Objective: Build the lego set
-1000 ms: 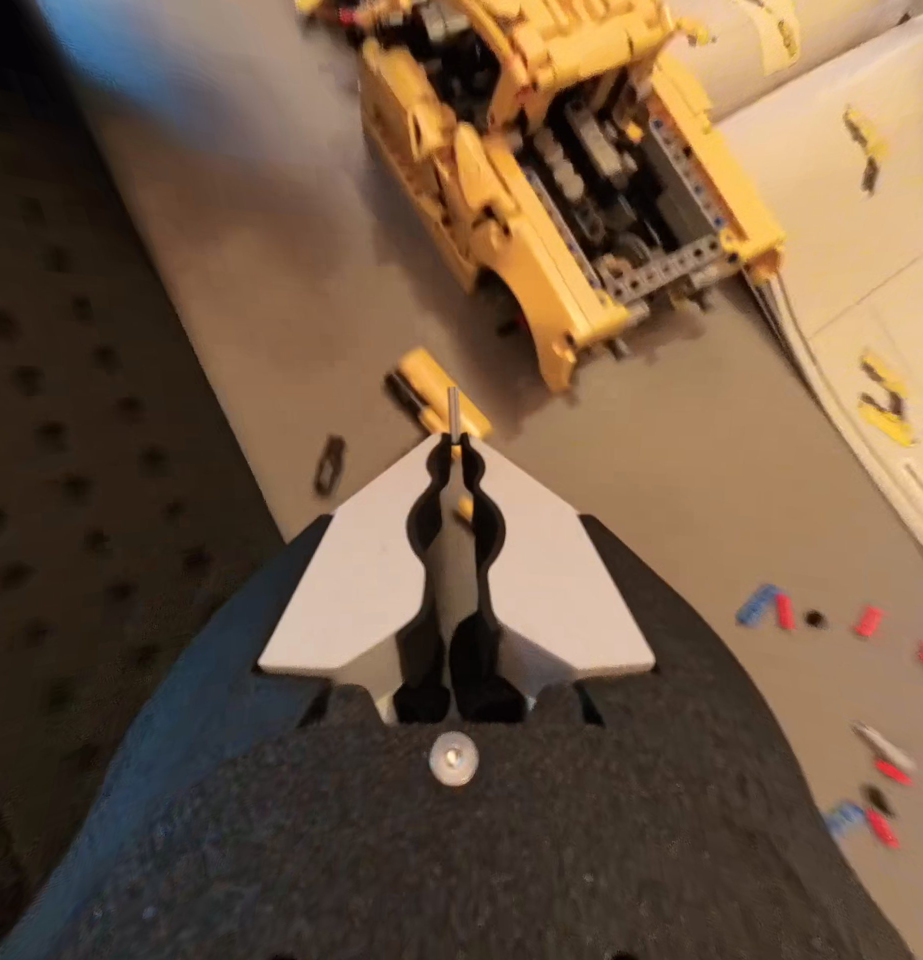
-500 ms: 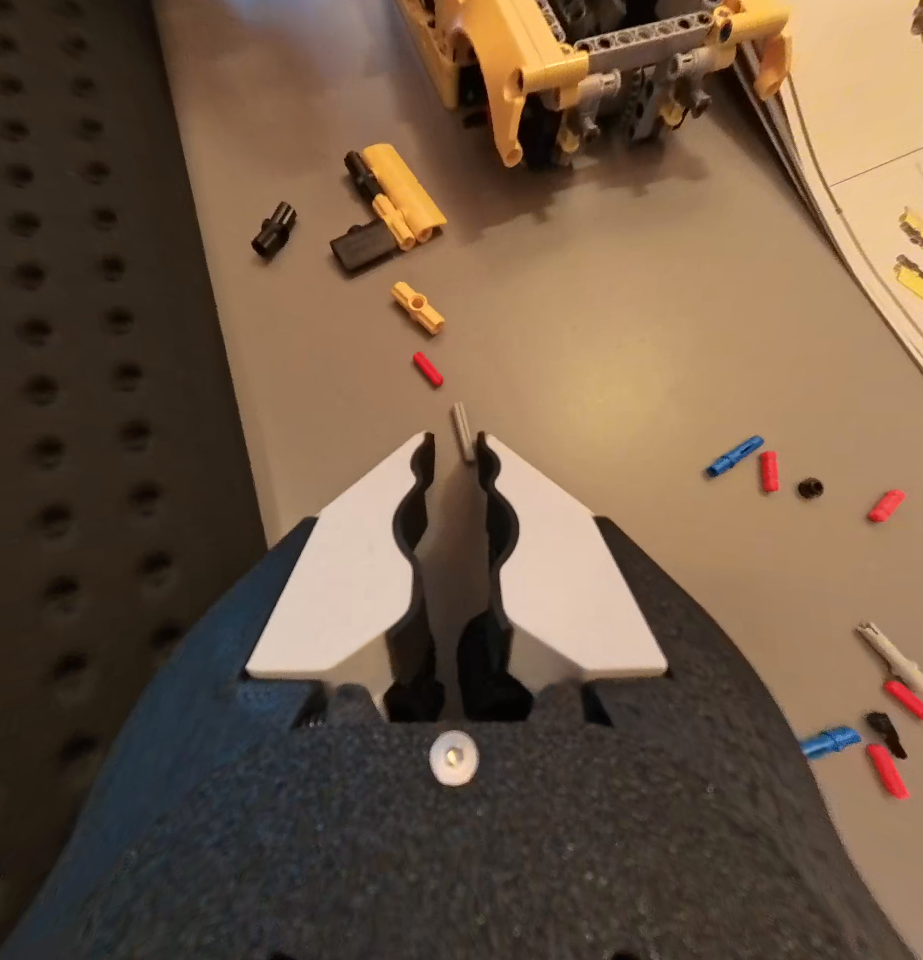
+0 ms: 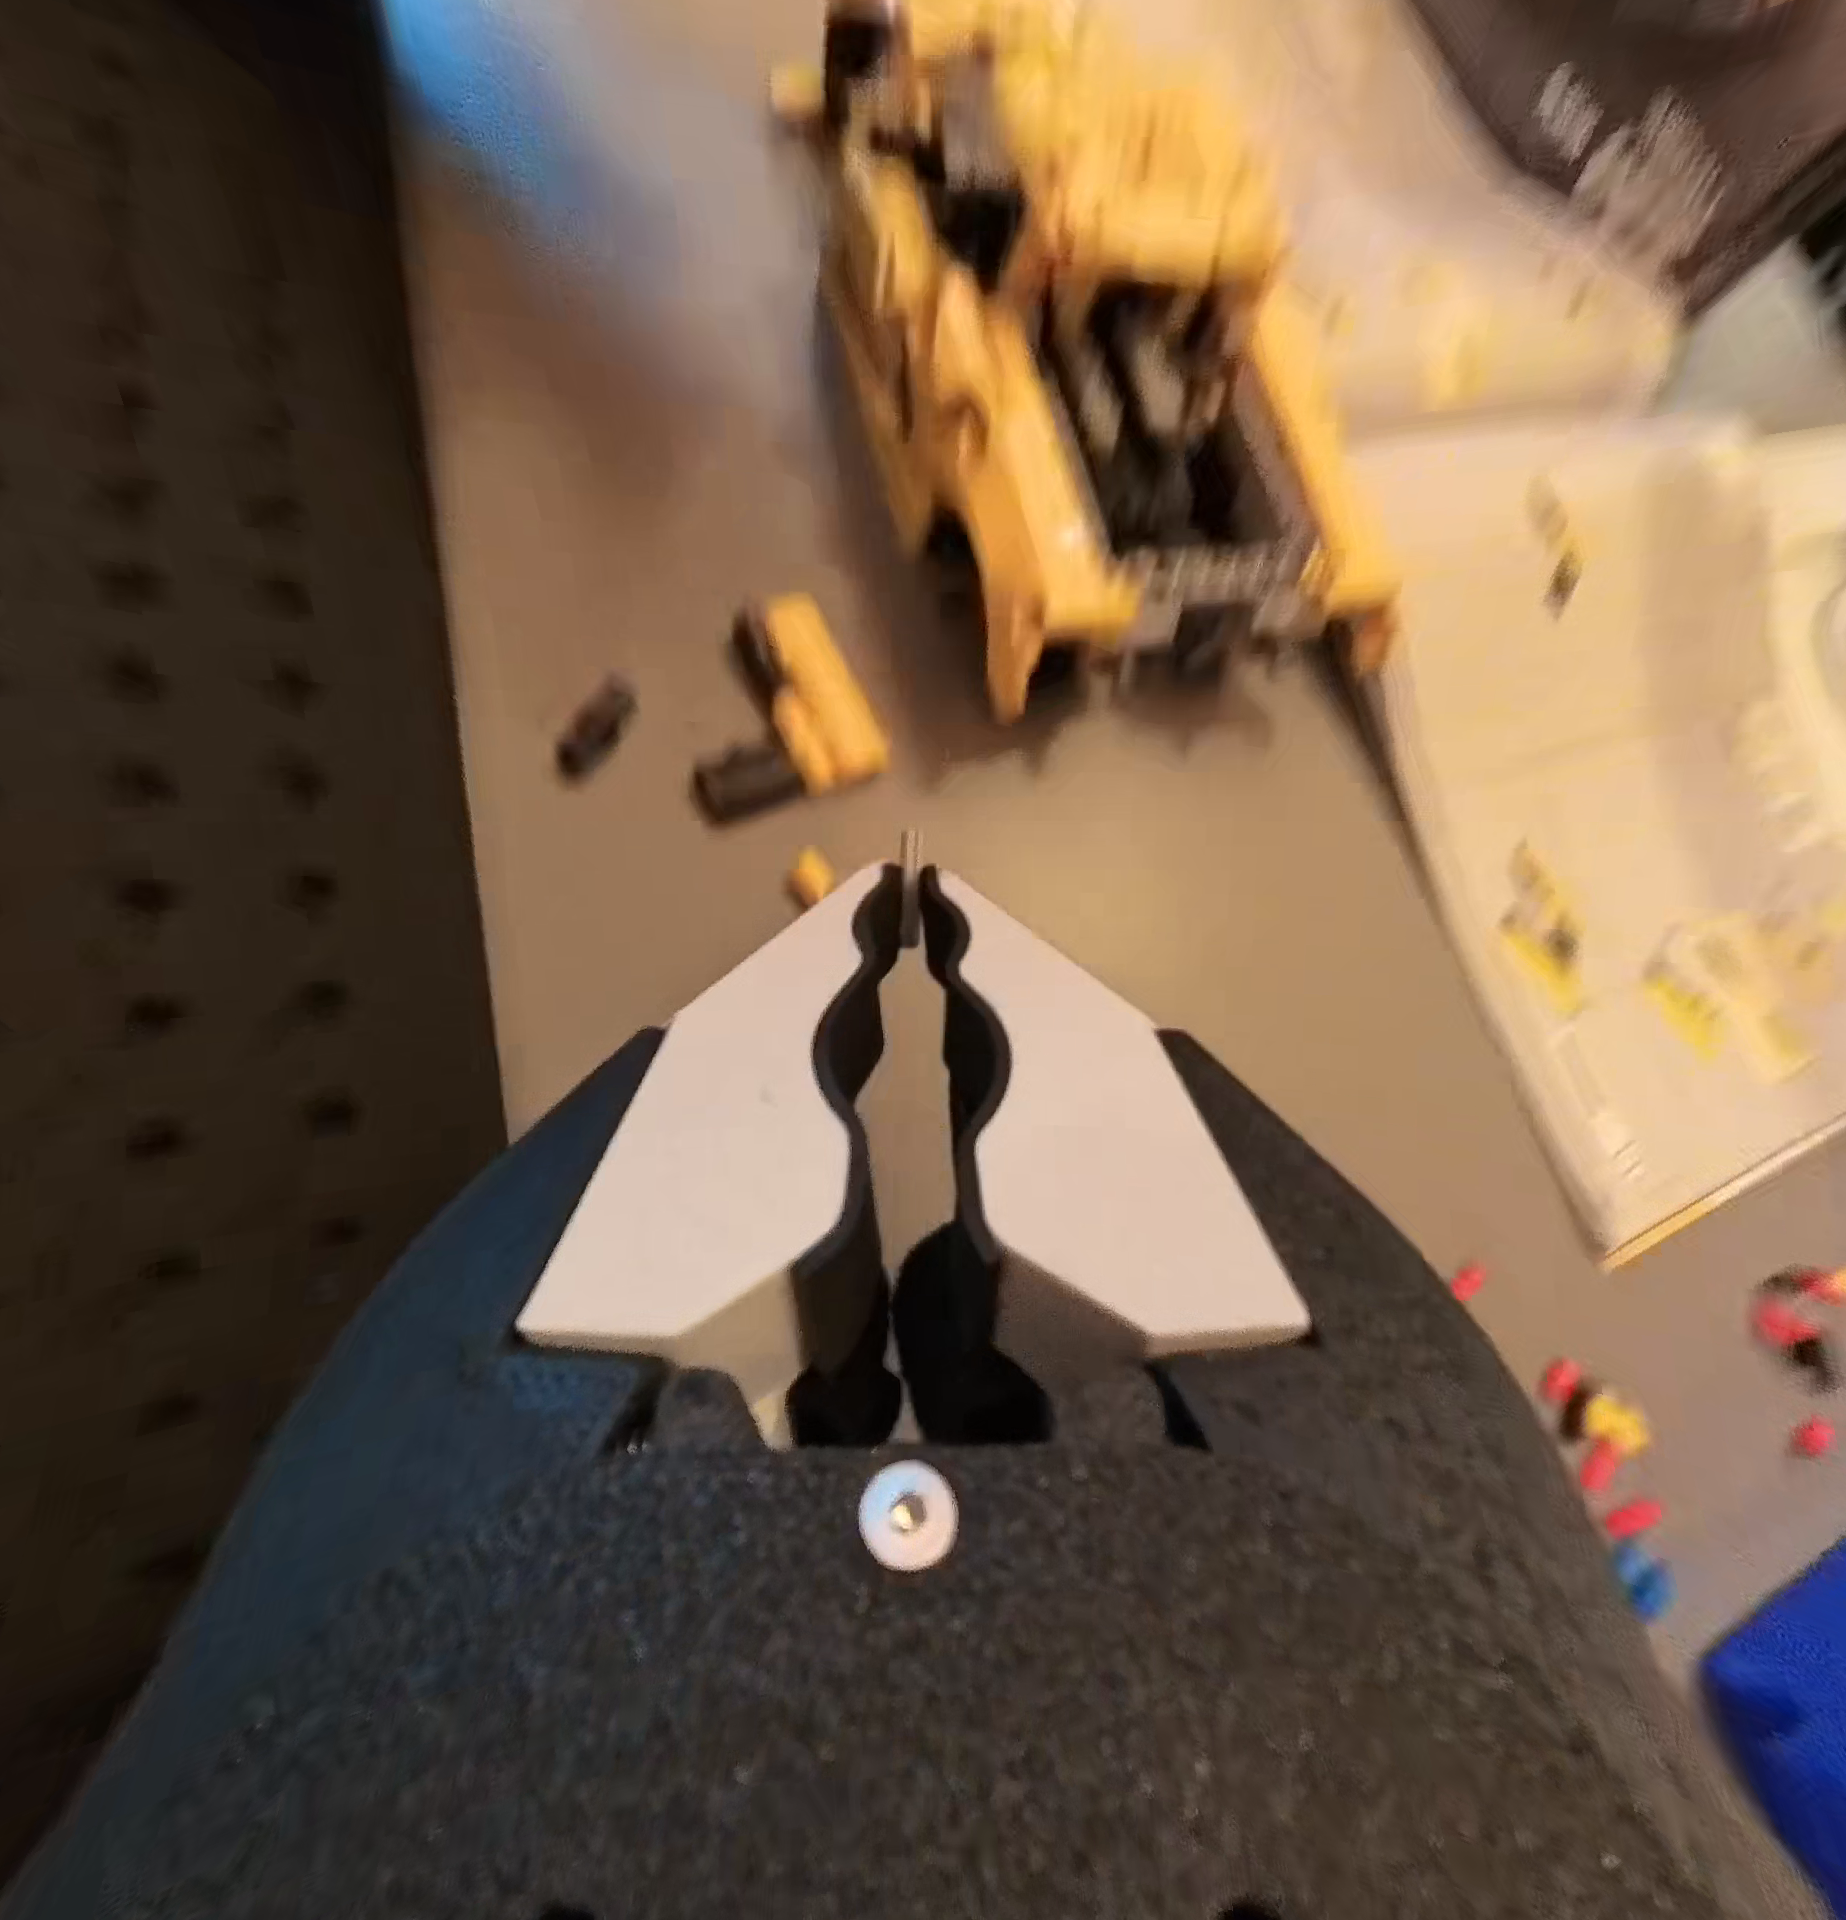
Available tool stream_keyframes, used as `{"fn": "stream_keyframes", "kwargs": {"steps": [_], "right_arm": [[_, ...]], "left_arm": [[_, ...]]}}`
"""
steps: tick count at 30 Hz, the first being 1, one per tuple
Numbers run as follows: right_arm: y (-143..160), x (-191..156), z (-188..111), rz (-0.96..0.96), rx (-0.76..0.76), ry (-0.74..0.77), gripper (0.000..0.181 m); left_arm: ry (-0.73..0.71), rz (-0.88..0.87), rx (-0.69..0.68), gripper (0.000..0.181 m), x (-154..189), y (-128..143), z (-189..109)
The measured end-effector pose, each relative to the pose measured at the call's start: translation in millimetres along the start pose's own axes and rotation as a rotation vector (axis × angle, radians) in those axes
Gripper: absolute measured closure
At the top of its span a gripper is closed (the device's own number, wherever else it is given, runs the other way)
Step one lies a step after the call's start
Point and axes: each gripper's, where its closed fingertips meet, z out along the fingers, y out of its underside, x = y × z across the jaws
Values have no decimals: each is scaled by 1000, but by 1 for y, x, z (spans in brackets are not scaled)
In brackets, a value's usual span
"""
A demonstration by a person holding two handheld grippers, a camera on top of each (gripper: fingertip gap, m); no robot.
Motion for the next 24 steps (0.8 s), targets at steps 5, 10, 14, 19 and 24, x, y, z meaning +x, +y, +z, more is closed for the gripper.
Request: {"fn": "stream_keyframes", "kwargs": {"steps": [5, 10, 14, 19, 24], "right_arm": [[-96, 5, -15, -40, 43, -39, 178], [-112, 12, -8, -193, -50, -19, 178], [-122, 12, -10, -225, -51, -11, 178], [-119, 10, -9, -239, -79, -15, 178], [-119, 8, -9, -257, -90, -21, 178]], "left_arm": [[57, 45, -79, 175, 14, 17, 11], [86, 85, -117, 175, 21, 26, 16], [63, 122, -147, 175, 19, 31, 17], [52, 140, -165, 174, 18, 35, 19], [38, 148, -182, 174, 16, 37, 19]]}}
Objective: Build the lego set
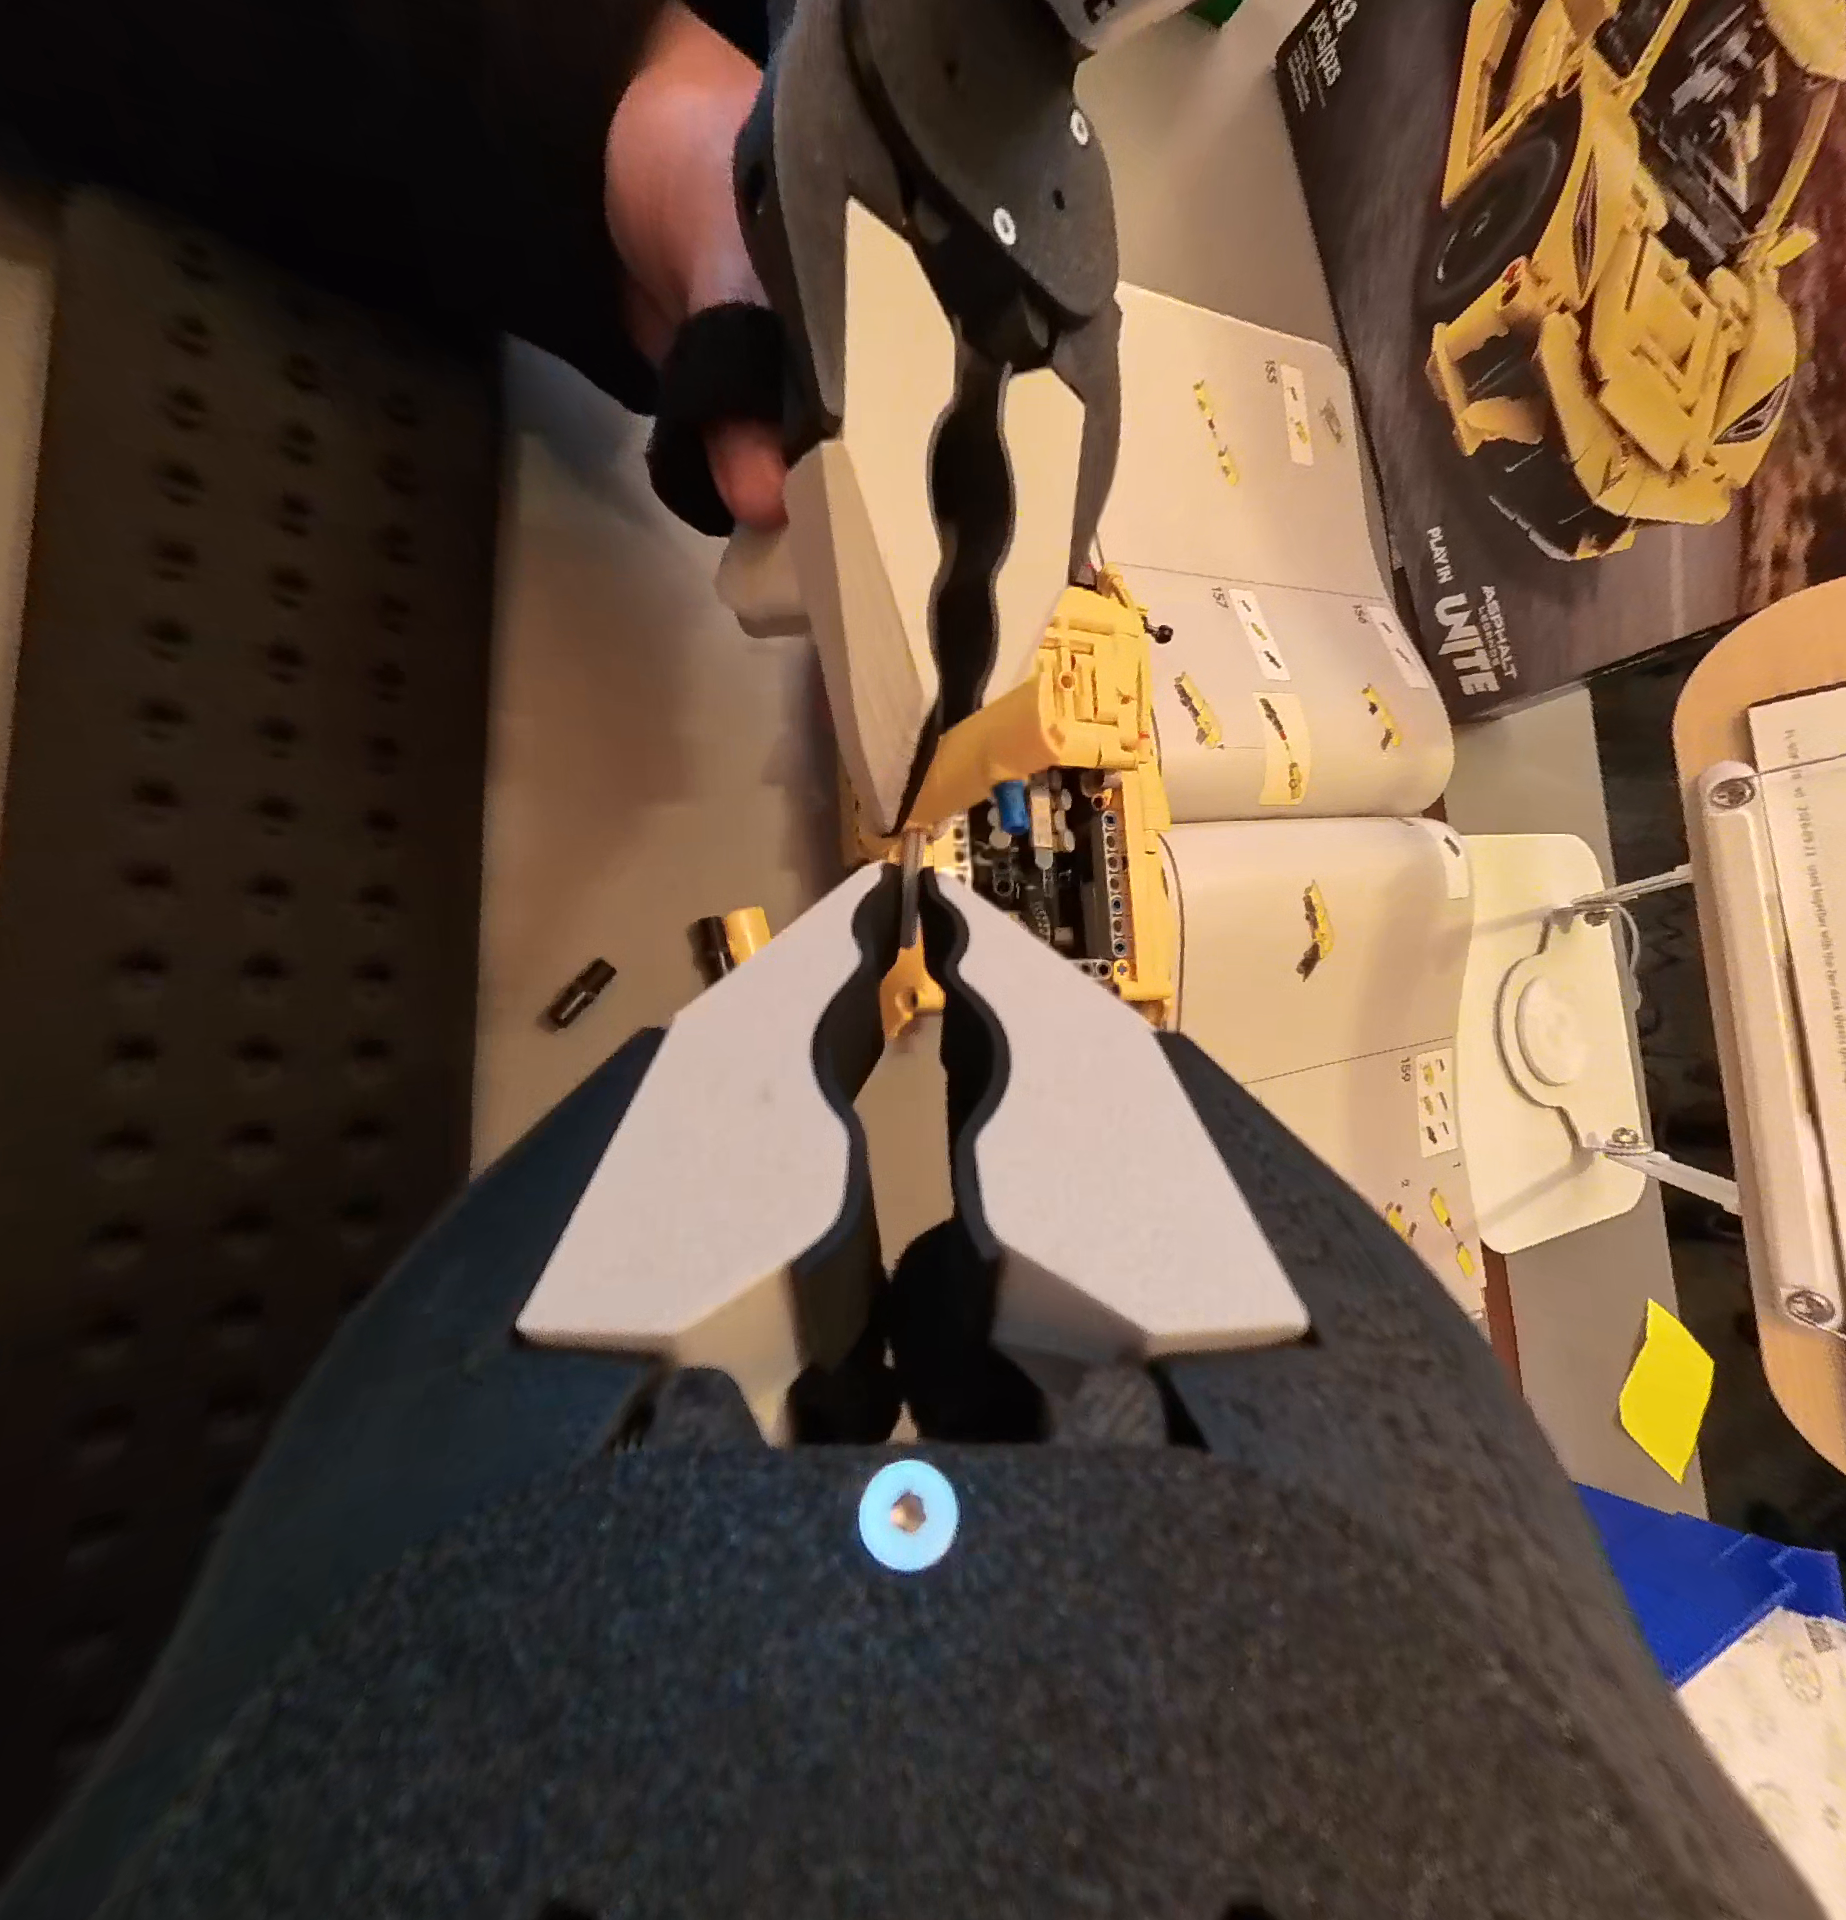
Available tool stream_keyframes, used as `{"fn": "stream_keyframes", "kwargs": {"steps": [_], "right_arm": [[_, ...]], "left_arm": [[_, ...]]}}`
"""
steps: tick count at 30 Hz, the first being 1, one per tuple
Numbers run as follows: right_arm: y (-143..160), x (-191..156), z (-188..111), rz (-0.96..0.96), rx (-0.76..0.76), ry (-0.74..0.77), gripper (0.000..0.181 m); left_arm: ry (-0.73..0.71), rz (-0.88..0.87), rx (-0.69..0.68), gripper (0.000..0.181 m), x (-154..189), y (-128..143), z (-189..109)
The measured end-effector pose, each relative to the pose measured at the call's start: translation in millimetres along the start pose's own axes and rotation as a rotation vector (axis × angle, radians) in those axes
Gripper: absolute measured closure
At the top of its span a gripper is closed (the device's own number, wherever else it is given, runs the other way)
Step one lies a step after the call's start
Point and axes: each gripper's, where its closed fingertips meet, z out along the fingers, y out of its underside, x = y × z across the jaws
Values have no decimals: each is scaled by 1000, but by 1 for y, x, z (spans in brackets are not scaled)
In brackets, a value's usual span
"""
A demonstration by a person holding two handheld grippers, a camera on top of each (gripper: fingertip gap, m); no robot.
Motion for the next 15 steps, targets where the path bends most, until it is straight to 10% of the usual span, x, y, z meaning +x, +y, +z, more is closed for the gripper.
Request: {"fn": "stream_keyframes", "kwargs": {"steps": [15], "right_arm": [[-9, -8, -2, 20, 155, -106, 178]], "left_arm": [[131, -116, 13, 175, 10, 2, -1]]}}
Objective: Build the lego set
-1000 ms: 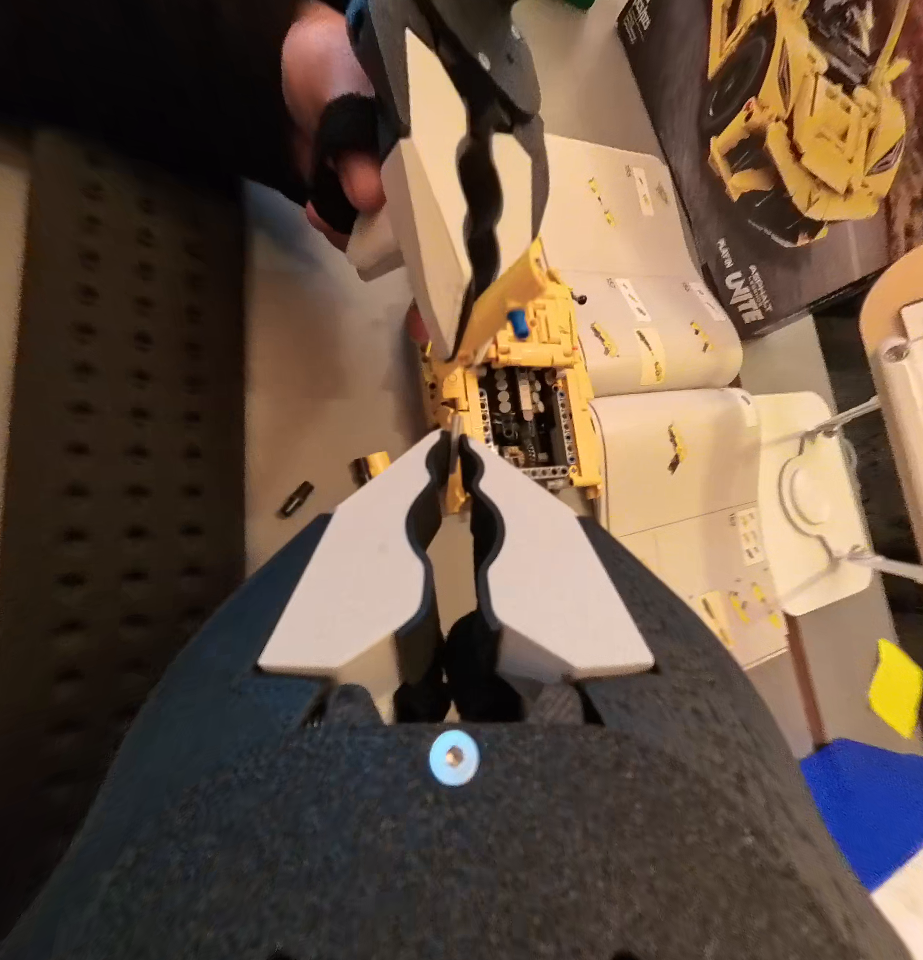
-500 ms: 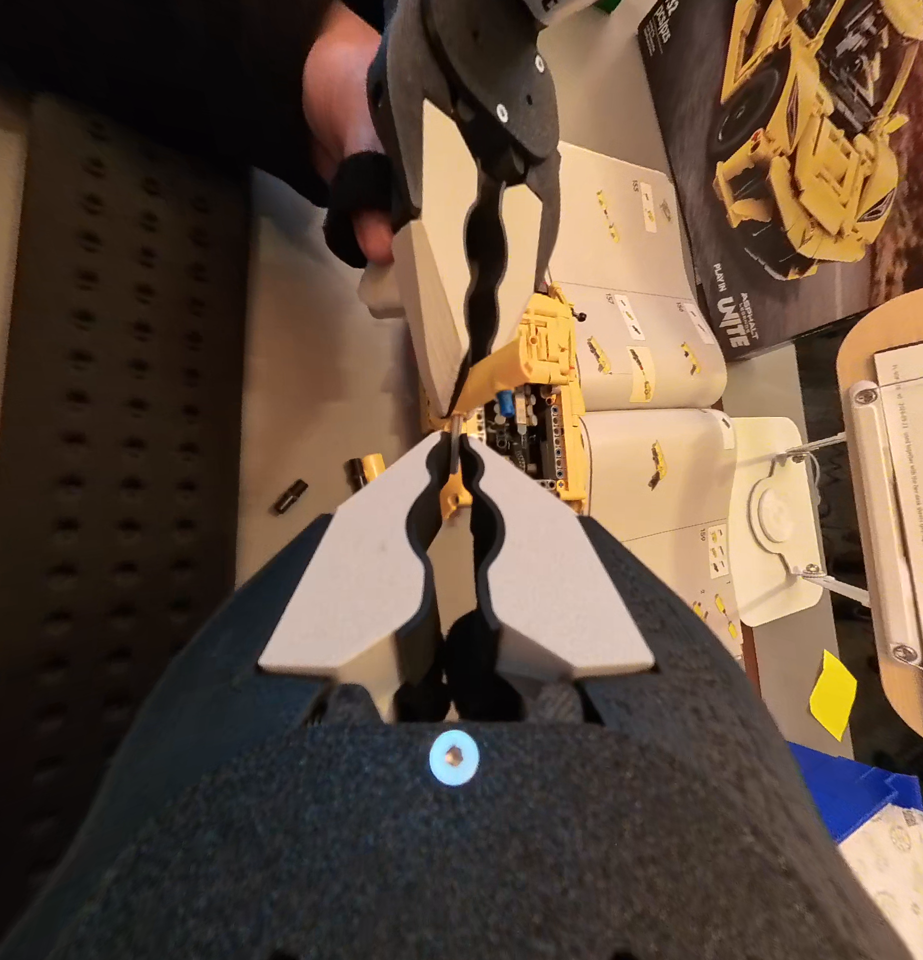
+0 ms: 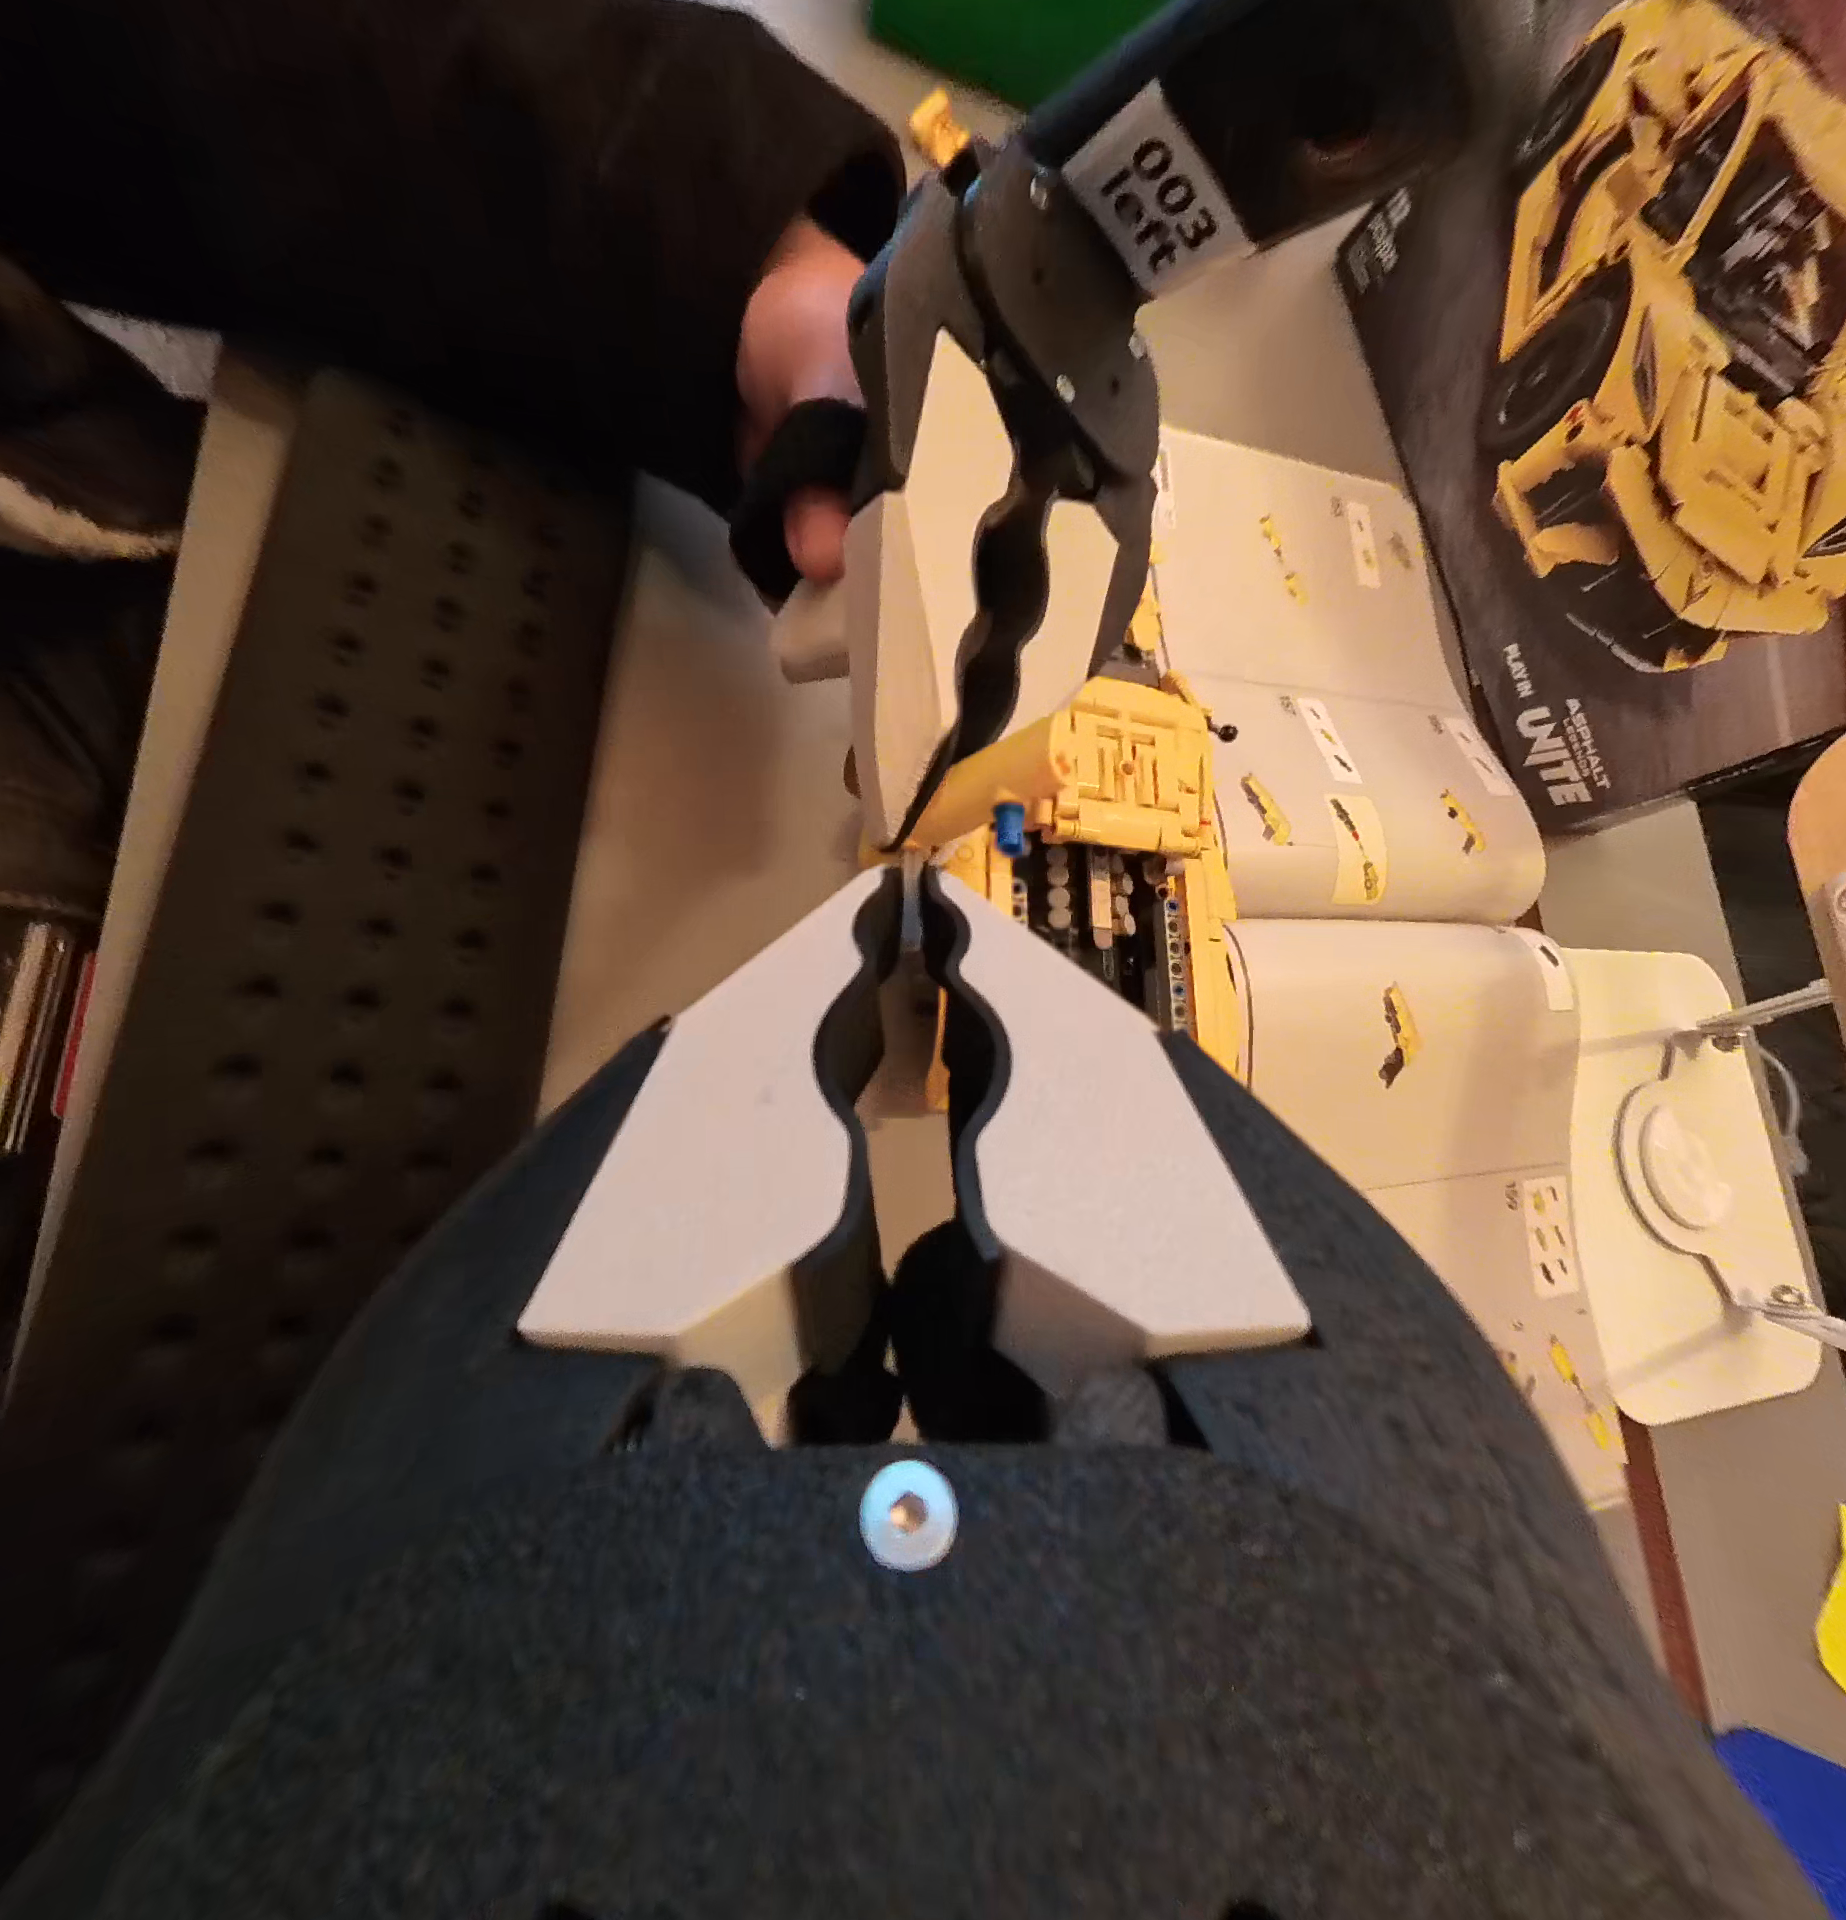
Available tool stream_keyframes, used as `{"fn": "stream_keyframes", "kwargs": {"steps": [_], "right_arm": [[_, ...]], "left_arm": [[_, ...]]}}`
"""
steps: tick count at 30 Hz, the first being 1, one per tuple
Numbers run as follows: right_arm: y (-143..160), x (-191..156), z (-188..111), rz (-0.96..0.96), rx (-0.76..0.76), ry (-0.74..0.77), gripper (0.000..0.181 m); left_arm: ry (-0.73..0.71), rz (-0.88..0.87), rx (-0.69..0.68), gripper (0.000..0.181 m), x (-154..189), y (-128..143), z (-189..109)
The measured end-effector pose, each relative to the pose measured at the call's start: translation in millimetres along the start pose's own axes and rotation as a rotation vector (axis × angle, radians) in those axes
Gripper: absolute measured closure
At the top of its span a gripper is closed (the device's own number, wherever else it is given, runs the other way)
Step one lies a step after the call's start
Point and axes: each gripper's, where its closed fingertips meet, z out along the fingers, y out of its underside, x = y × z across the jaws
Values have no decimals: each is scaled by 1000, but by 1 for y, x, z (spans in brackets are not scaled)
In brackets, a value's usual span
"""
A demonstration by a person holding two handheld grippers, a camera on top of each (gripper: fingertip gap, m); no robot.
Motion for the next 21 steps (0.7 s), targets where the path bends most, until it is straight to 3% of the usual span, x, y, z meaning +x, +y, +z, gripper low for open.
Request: {"fn": "stream_keyframes", "kwargs": {"steps": [10, 21], "right_arm": [[-1, 1, -2, 17, 5, 31, 178], [-9, 2, -5, 186, 172, -12, 164]], "left_arm": [[16, -23, 18, 175, 1, -2, 1], [61, -14, 85, 175, 11, -15, -4]]}}
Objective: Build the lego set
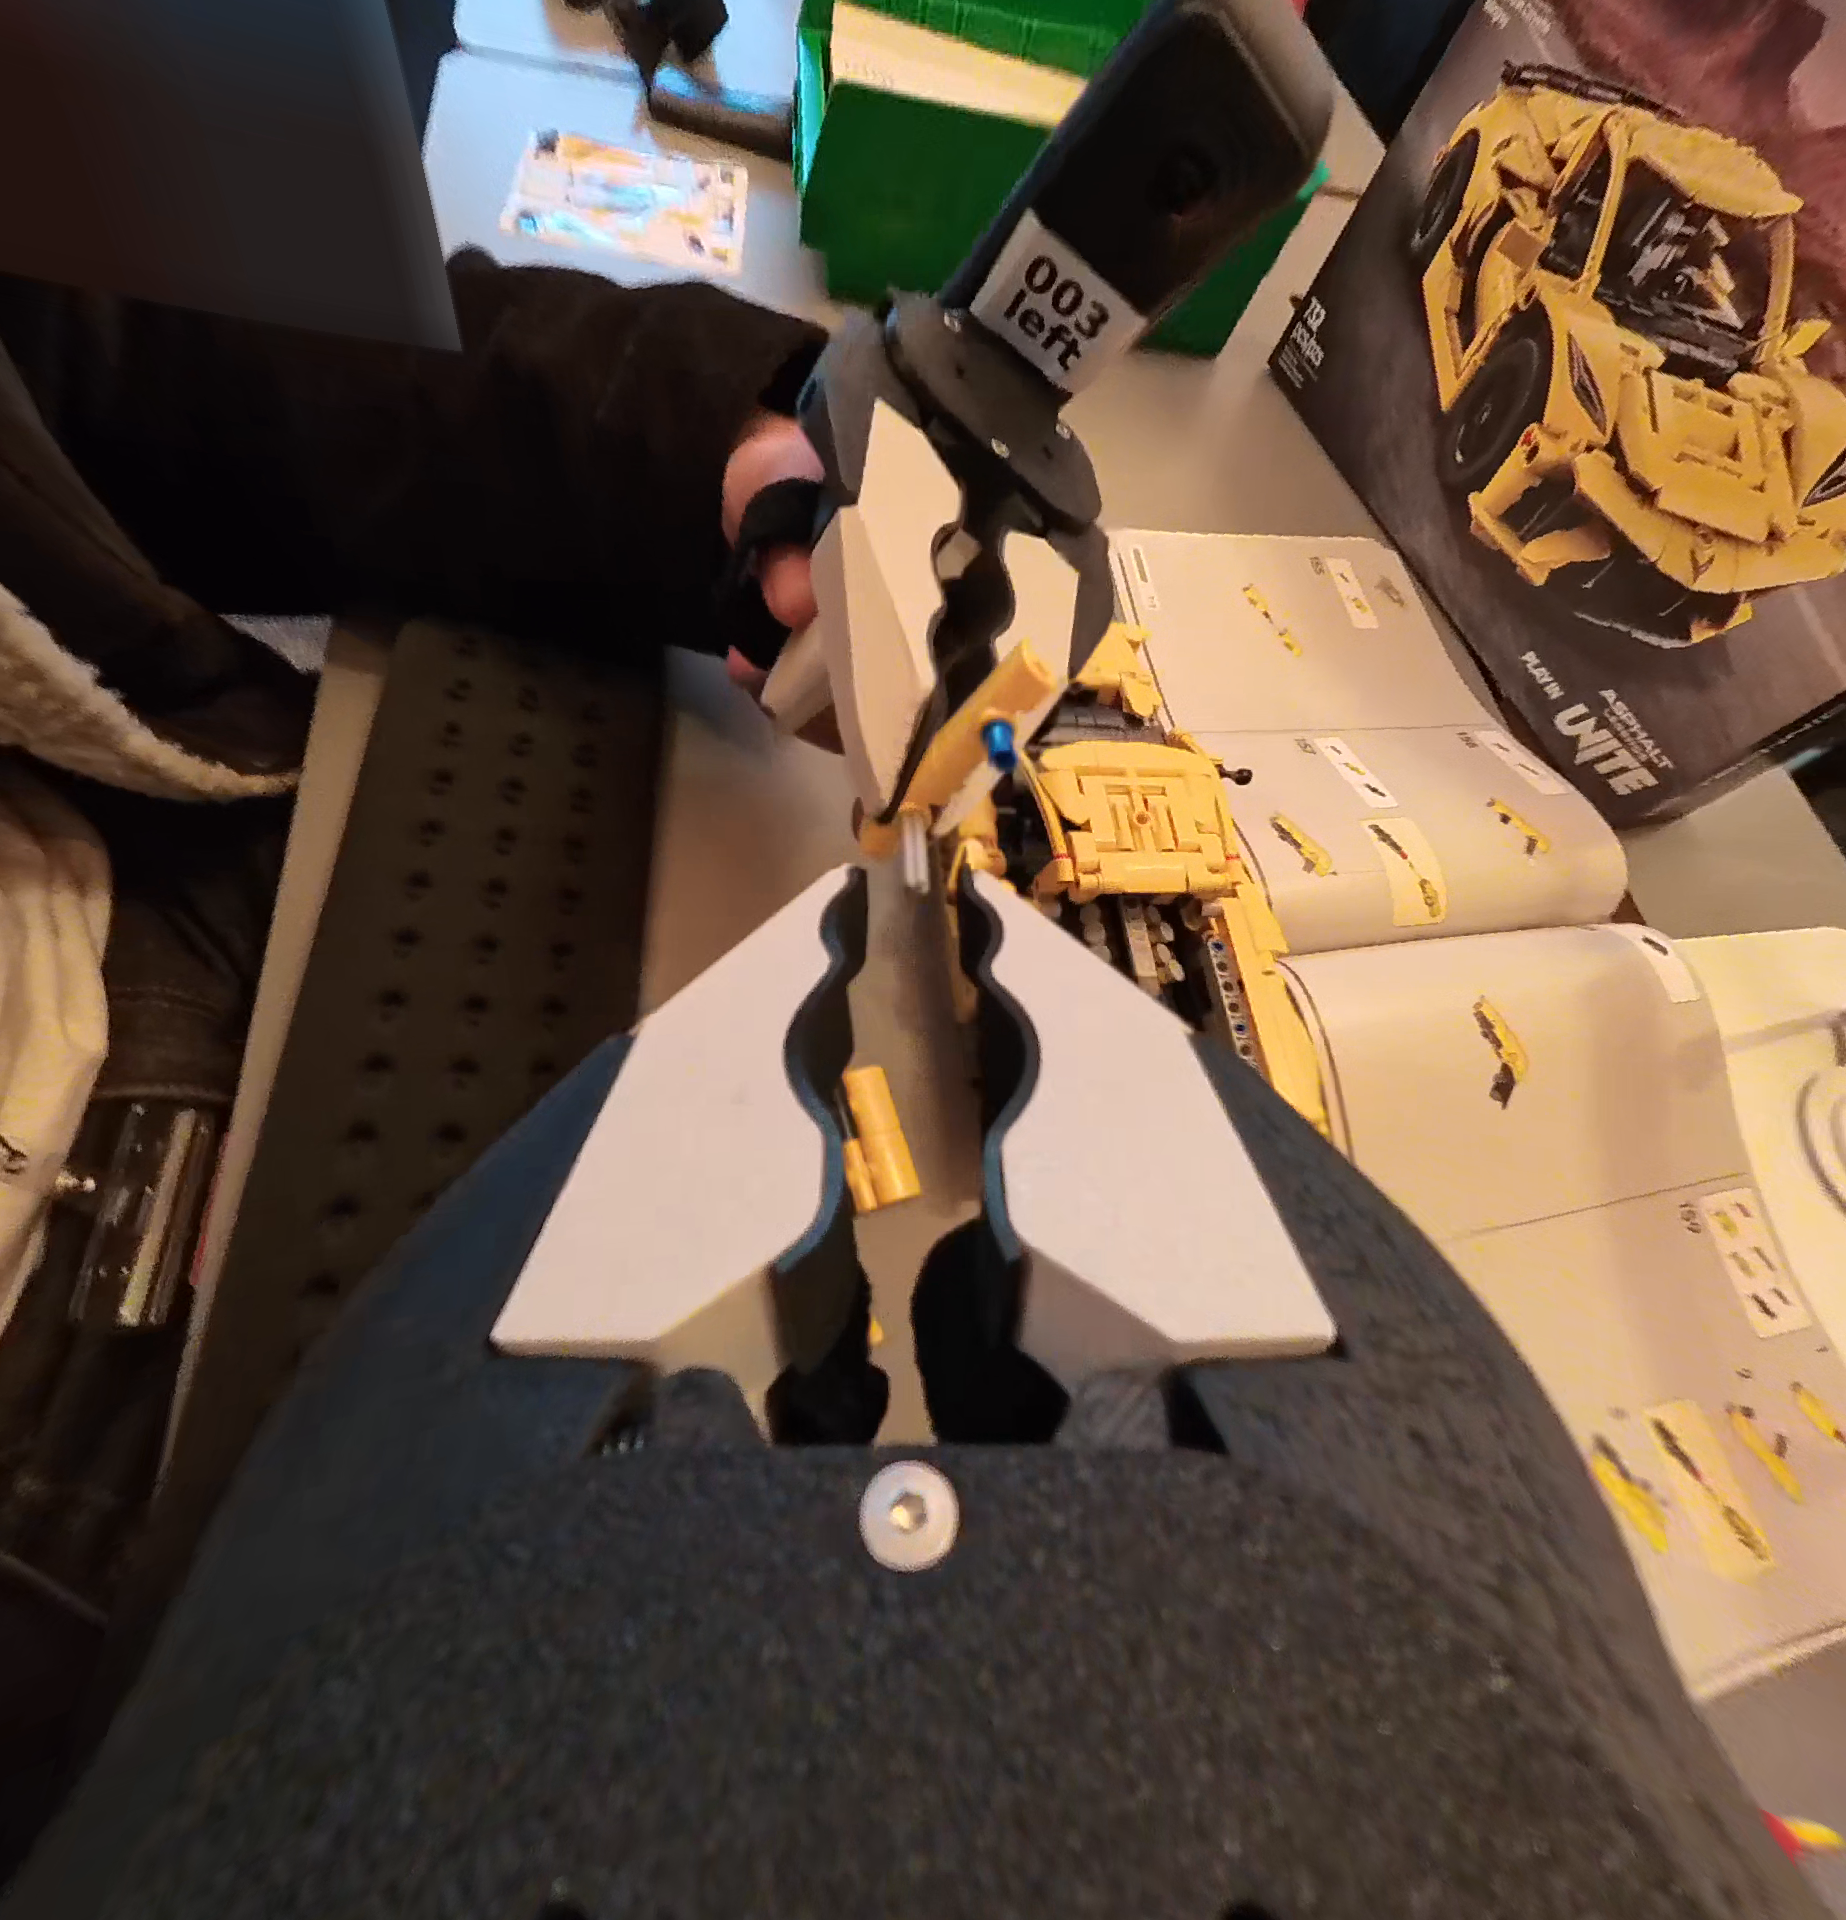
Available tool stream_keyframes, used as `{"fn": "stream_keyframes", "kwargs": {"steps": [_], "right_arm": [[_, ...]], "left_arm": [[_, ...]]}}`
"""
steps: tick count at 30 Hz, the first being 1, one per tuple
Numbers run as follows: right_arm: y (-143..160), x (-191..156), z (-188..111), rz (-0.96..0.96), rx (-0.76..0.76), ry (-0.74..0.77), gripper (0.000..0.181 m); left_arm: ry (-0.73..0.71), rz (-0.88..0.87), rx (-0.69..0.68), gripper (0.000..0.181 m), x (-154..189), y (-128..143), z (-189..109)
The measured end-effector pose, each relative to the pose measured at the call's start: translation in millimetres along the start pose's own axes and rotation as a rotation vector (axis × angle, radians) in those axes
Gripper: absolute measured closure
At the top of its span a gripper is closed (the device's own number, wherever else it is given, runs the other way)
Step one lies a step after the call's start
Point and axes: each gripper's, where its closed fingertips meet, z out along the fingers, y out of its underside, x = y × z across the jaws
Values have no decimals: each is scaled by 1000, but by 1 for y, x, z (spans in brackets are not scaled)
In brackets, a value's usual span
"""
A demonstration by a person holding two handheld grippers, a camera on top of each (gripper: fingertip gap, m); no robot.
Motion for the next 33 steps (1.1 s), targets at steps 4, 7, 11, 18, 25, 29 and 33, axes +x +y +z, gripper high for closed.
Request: {"fn": "stream_keyframes", "kwargs": {"steps": [4, 7, 11, 18, 25, 29, 33], "right_arm": [[-15, 0, -6, 130, 177, -38, 165], [-16, 3, -7, 177, 238, -37, 169], [-13, 1, -5, 180, 250, -31, 174], [-9, 1, -2, 192, 243, -29, 175], [-11, 2, -4, 189, 254, -23, 176], [-10, 3, -6, 191, 256, -17, 177], [-9, 3, -5, 194, 259, -18, 178]], "left_arm": [[15, 11, 39, 174, 4, -8, -3], [18, 10, 40, 175, 4, -8, -3], [14, 10, 32, 174, 3, -6, -3], [8, 7, 17, 175, 2, -3, -1], [5, 6, 9, 174, 1, -1, 0], [7, 8, 9, 174, 1, -1, 0], [7, 10, 12, 175, 2, -1, 0]]}}
